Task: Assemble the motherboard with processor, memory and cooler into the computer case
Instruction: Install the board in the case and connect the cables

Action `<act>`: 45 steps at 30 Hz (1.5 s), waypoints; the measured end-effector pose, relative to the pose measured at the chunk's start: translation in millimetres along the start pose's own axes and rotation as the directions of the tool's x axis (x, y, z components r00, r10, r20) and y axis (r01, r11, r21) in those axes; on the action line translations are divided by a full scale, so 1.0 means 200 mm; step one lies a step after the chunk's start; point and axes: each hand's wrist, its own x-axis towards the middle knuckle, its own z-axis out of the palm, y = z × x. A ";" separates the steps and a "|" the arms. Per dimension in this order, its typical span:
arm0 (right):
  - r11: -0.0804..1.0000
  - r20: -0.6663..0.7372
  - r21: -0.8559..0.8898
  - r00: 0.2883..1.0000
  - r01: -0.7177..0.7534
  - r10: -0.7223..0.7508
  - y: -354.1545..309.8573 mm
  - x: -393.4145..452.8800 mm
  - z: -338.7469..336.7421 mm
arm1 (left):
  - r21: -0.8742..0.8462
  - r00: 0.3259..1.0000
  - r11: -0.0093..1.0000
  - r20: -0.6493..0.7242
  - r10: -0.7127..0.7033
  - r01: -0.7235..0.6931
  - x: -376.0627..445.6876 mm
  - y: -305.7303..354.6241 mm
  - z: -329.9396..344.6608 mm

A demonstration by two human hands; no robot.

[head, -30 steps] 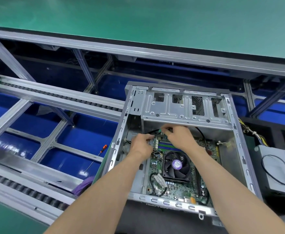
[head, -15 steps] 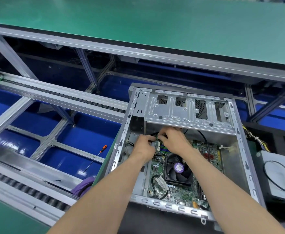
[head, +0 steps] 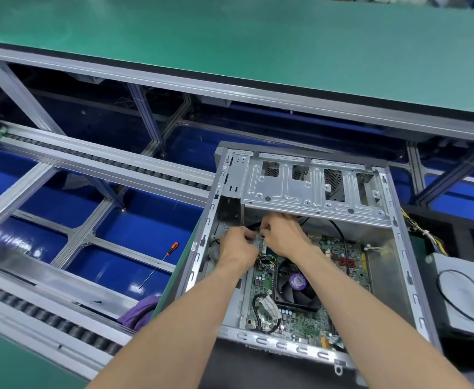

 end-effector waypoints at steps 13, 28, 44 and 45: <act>1.000 -0.010 0.022 1.000 -0.004 0.004 0.03 -0.03 0.00 | 0.297 0.994 0.953 -0.104 -0.025 0.055 -0.05 0.03 -0.06; 0.857 -0.058 0.513 0.998 0.056 -0.030 0.11 -0.39 -0.27 | -0.175 0.989 0.976 -0.097 0.112 -0.127 -0.12 0.06 -0.10; 0.970 -0.142 0.170 0.970 -0.172 0.197 0.17 -0.53 -0.21 | 0.466 0.836 0.733 0.028 0.547 -0.495 -0.12 0.03 -0.03; 0.974 -0.169 0.192 0.973 -0.122 0.155 0.16 -0.53 -0.21 | 0.436 0.790 0.704 0.026 0.612 -0.560 -0.13 0.05 -0.03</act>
